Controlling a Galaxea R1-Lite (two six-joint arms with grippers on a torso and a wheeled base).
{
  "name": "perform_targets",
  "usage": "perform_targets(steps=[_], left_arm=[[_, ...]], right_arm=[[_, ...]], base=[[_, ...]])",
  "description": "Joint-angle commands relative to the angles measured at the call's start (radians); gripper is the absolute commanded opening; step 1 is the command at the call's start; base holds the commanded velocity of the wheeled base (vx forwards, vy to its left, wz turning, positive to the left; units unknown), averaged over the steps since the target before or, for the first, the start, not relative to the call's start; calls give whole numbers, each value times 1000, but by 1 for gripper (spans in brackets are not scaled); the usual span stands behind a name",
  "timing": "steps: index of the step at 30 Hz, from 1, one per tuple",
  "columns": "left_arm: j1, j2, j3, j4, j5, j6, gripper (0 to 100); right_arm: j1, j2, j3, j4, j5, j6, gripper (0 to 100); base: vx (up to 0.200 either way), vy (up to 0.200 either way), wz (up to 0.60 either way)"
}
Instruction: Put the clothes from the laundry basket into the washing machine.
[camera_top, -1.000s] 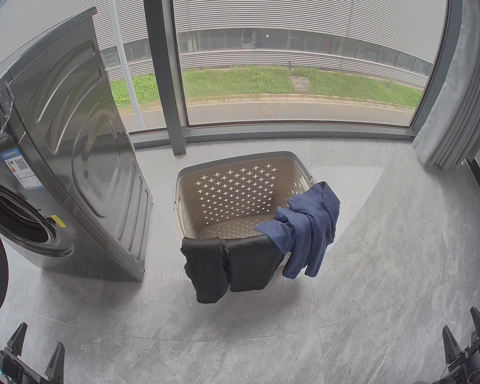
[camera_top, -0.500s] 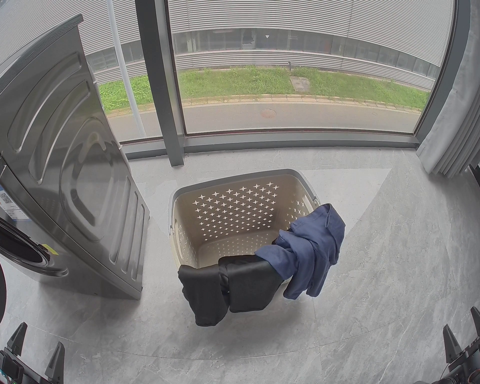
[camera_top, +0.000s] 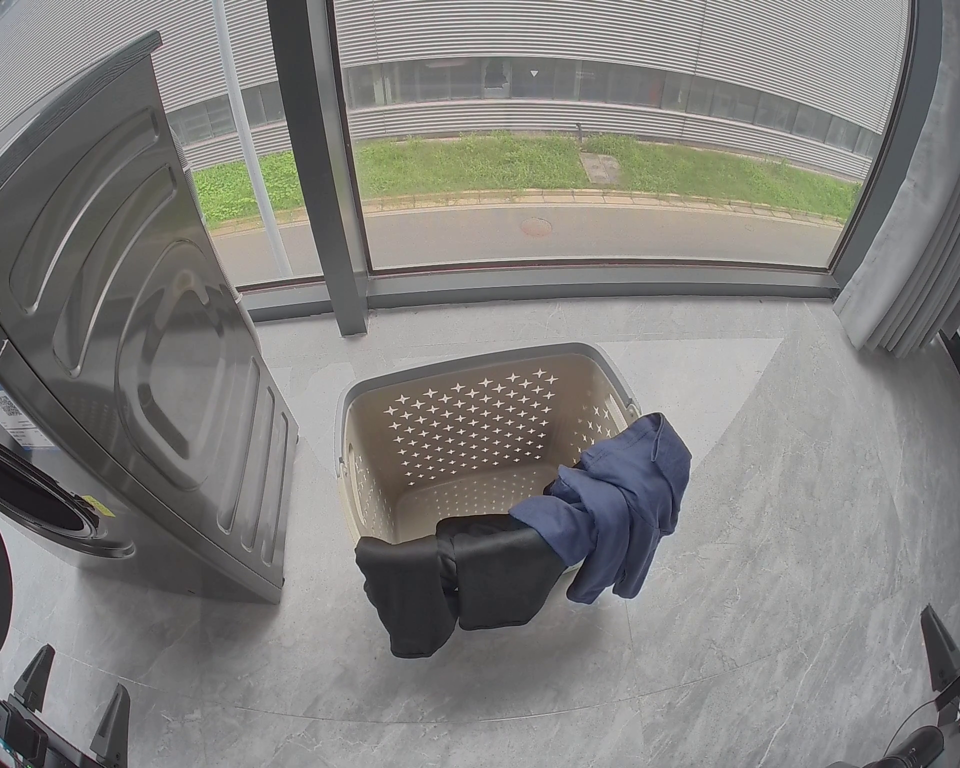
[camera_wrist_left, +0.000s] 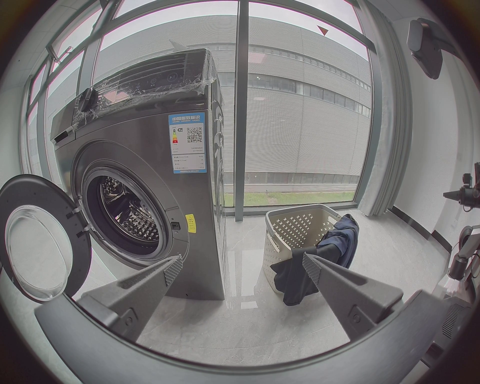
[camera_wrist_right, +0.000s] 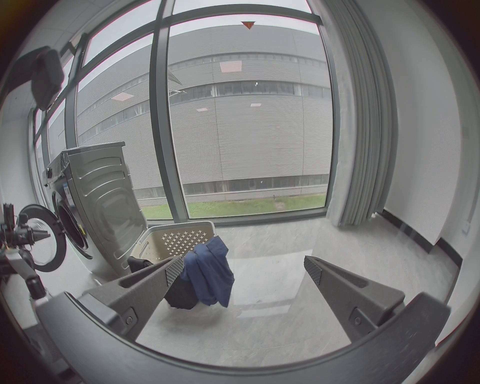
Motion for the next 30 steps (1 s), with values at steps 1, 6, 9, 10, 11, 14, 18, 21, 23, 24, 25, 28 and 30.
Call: perform_targets(steps=[1, 6, 9, 10, 11, 14, 18, 21, 23, 24, 25, 28, 30], left_arm=[[1, -15, 18, 0, 0, 0, 100], [1, -15, 18, 0, 0, -1, 100], [1, -15, 18, 0, 0, 0, 100], [1, -15, 18, 0, 0, 0, 100], [1, -15, 18, 0, 0, 0, 100], [1, -15, 18, 0, 0, 0, 100], [1, -15, 18, 0, 0, 0, 100], [1, -15, 18, 0, 0, 0, 100], [-1, -15, 18, 0, 0, 0, 100], [1, -15, 18, 0, 0, 0, 100], [1, -15, 18, 0, 0, 0, 100], [-1, -15, 18, 0, 0, 0, 100], [1, -15, 18, 0, 0, -1, 100]], right_arm=[[169, 714, -62, -193, 61, 132, 100], [281, 958, -19, -441, 51, 169, 100], [305, 1080, -24, -509, 34, 163, 100], [307, 1115, -30, -517, 31, 163, 100], [308, 1141, -36, -521, 27, 161, 100], [310, 1239, -74, -535, 24, 163, 100], [310, 1300, -124, -540, 22, 166, 100], [310, 1345, -160, -540, 22, 166, 100], [308, 1380, -185, -540, 22, 169, 100], [307, 1400, -199, -540, 22, 170, 100], [307, 1412, -206, -540, 22, 170, 100], [302, 1475, -257, -541, 24, 174, 100], [301, 1506, -280, -546, 22, 175, 100]], base=[[0, 0, 0], [0, 0, 0], [0, 0, 0], [0, 0, 0], [0, 0, 0], [0, 0, 0], [0, 0, 0], [0, 0, 0], [0, 0, 0], [0, 0, 0], [0, 0, 0], [0, 0, 0], [0, 0, 0]])
